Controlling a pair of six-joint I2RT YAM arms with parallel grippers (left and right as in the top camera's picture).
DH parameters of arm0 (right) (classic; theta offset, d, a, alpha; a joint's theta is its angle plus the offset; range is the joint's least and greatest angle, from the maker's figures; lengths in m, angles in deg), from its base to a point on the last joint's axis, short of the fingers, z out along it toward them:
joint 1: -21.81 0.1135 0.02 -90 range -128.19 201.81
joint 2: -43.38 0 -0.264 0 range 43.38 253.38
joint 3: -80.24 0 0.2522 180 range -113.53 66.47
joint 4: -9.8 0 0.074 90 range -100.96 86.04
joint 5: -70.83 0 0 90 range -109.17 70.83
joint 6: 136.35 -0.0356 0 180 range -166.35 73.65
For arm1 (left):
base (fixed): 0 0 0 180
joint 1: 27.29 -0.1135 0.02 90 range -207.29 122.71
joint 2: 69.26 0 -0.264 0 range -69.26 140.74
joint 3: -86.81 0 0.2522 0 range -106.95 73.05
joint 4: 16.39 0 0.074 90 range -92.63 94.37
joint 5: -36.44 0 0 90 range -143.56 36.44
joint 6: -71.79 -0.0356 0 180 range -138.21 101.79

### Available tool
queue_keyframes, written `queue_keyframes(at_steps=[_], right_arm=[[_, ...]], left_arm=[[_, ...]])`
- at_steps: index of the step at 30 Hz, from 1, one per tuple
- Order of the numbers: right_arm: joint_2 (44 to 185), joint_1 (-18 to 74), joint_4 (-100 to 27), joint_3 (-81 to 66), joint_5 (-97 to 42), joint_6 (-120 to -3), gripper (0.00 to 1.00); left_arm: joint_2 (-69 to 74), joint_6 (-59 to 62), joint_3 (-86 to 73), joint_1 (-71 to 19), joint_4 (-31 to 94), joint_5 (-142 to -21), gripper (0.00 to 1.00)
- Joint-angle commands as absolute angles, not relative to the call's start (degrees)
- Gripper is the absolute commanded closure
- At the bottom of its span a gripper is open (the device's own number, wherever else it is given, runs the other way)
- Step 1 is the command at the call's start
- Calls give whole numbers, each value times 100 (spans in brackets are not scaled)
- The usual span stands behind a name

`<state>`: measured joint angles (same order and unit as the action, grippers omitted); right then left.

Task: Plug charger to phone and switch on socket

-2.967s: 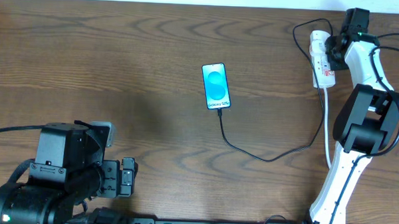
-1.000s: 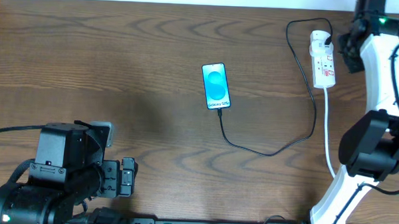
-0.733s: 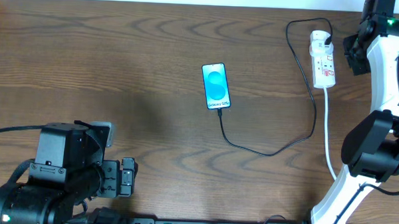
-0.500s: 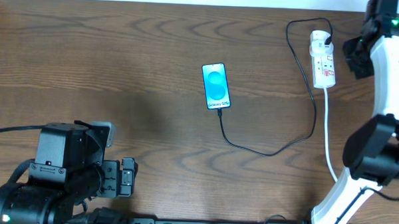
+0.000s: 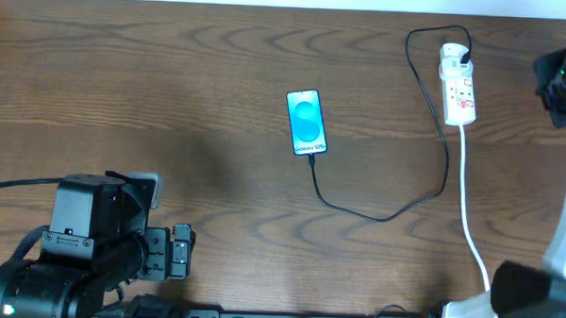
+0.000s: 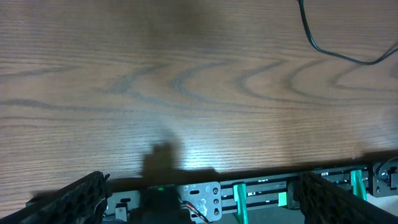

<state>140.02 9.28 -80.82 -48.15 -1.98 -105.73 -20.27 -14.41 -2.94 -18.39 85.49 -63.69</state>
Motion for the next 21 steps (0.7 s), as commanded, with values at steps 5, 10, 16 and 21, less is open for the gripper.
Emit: queue_keyframes(at_steps=[5,10,16,21], right_arm=[[12920,899,-8552,-4818,-14,-10282,99],[12258,899,-8920,-4818,45,-9956,99],[11534,899,-9379,-4818,43,-8984,92],[10979,899,-10039,-4818,40,-8461,53]], left_arm=[[-2029,-1496,-303,-1821,8562,-6336,2],[-2029,-1496,-303,-1821,8562,-6336,2],[-2029,-1496,-303,-1821,8564,-6336,2],[-2029,-1496,-303,-1821,8564,-6336,2]])
